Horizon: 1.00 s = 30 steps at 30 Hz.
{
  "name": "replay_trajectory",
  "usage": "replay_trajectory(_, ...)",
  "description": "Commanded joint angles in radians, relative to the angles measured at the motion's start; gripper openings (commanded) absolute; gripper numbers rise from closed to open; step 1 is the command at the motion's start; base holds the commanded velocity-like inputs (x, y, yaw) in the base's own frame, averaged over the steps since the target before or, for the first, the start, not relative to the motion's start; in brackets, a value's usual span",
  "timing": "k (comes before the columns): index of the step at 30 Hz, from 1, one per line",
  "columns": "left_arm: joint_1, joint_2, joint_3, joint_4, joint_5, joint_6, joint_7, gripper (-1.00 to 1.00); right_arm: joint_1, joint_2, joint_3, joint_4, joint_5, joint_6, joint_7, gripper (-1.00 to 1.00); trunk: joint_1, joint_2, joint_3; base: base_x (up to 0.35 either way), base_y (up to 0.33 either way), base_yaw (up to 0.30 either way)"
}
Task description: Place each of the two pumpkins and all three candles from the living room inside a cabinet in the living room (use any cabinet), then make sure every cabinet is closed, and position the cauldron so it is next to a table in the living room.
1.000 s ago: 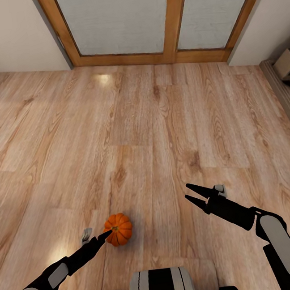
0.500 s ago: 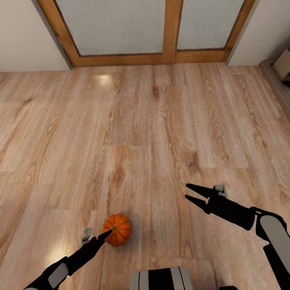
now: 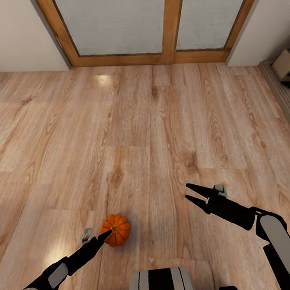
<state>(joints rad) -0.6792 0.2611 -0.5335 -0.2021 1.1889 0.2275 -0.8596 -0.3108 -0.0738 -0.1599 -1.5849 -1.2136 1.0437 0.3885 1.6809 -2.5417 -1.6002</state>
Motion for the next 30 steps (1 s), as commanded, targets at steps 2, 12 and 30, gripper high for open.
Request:
replay_trajectory(2, 0.000, 0.001, -0.005, 0.000, 0.011, 0.010, -0.002, 1.00, -0.001, 0.000, -0.001, 0.000, 0.010, 0.004, 0.010, 1.00, 0.000, 0.000, 0.000, 0.009, -0.061, 0.000)
replay_trajectory(12, 0.000, 0.001, -0.005, 0.000, 0.011, 0.010, -0.002, 1.00, -0.001, 0.000, -0.001, 0.000, 0.010, 0.004, 0.010, 1.00, 0.000, 0.000, 0.000, 0.002, -0.011, 0.000)
replay_trajectory(30, 0.000, 0.000, -0.004, 0.001, 0.029, 0.009, 0.043, 1.00, -0.001, 0.000, -0.001, 0.001, 0.009, 0.004, 0.010, 1.00, 0.000, 0.000, 0.000, 0.035, -0.029, 0.000)
